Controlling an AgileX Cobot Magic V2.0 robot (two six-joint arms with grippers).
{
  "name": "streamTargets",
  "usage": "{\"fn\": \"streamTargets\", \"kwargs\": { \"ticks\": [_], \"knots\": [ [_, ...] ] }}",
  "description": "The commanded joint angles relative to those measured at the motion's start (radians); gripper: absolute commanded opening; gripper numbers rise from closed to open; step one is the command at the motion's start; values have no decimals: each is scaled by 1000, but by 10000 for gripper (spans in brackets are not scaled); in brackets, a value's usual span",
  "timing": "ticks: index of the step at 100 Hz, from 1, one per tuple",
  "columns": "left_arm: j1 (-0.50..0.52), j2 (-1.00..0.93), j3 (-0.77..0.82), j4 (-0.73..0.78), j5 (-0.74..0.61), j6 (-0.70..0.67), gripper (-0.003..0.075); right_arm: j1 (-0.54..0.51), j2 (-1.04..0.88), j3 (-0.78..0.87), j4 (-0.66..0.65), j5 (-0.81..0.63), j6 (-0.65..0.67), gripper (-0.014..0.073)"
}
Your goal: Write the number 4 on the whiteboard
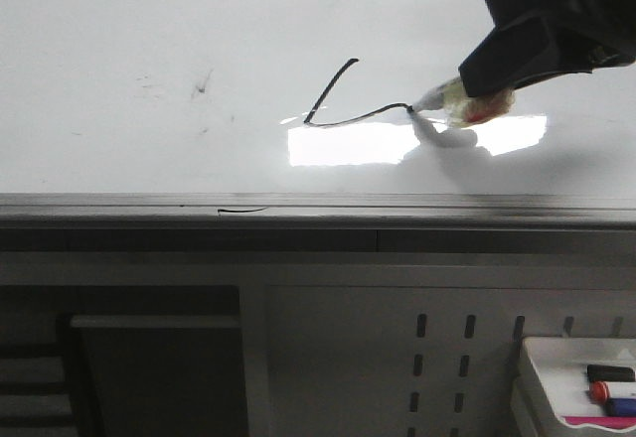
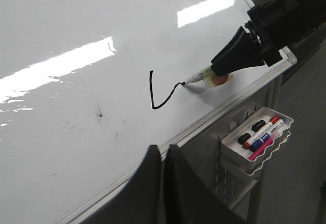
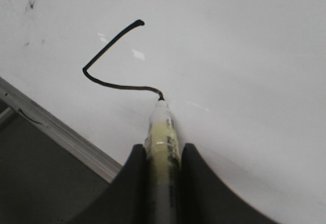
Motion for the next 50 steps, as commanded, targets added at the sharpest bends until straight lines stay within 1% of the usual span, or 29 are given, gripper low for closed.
{"fn": "streamTargets", "kwargs": {
  "ticks": [1,16,24,33,50],
  "knots": [
    [0,4,-28,-23,-73,-12,-20,1,-59,-30,-6,13,-2,-60],
    [0,4,-28,-23,-79,-12,-20,53,-89,-52,-6,-3,-2,-60],
    [0,4,-28,-23,-84,-12,-20,75,-82,-65,-6,-42,-2,-60],
    [0,4,-28,-23,-103,-12,-20,85,-66,-72,-6,-93,-2,-62],
    [0,4,-28,-23,-117,-12,-20,85,-14,-98,-6,-126,-2,-64]
  ]
}}
